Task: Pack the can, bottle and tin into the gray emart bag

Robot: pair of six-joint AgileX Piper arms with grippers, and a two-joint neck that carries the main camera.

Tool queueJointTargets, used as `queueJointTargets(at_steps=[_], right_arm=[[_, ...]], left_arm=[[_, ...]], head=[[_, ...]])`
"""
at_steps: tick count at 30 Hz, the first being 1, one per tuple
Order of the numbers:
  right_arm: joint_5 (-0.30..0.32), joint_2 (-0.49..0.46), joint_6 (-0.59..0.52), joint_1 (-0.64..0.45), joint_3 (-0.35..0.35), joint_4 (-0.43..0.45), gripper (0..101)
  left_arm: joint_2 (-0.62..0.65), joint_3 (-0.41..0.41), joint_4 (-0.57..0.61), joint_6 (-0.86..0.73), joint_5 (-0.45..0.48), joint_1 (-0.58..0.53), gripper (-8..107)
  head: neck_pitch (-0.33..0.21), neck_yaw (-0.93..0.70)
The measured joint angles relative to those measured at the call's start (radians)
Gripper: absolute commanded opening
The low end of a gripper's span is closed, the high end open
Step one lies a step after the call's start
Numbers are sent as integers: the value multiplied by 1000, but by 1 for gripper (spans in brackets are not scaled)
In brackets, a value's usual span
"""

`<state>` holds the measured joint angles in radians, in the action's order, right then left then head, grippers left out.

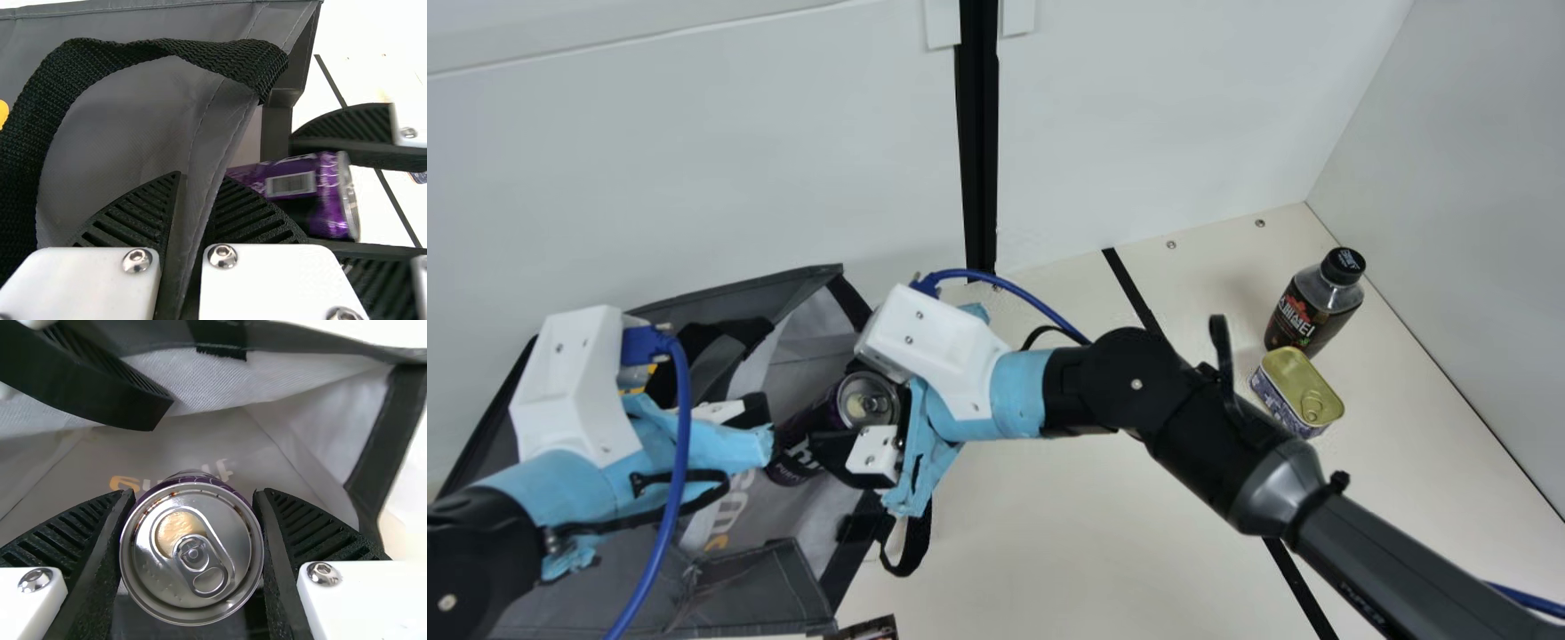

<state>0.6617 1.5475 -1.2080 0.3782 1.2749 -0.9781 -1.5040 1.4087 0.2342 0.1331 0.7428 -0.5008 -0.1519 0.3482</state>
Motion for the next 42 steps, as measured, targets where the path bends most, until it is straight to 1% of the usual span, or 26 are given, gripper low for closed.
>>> queueJointTargets(at_steps=[9, 20, 29, 42], right_arm=[[-12, 58, -27, 37, 24, 13, 0], [-21, 120, -56, 55, 60, 20, 0], [-26, 161, -63, 62, 90, 26, 30], [-11, 172, -65, 54, 112, 37, 73]], left_arm=[[0, 0, 0, 0, 0, 0, 10], [0, 0, 0, 0, 0, 0, 10], [0, 0, 0, 0, 0, 0, 10], [0, 0, 0, 0, 0, 0, 10]], head=[[0, -2], [0, -2], [0, 0], [0, 0]])
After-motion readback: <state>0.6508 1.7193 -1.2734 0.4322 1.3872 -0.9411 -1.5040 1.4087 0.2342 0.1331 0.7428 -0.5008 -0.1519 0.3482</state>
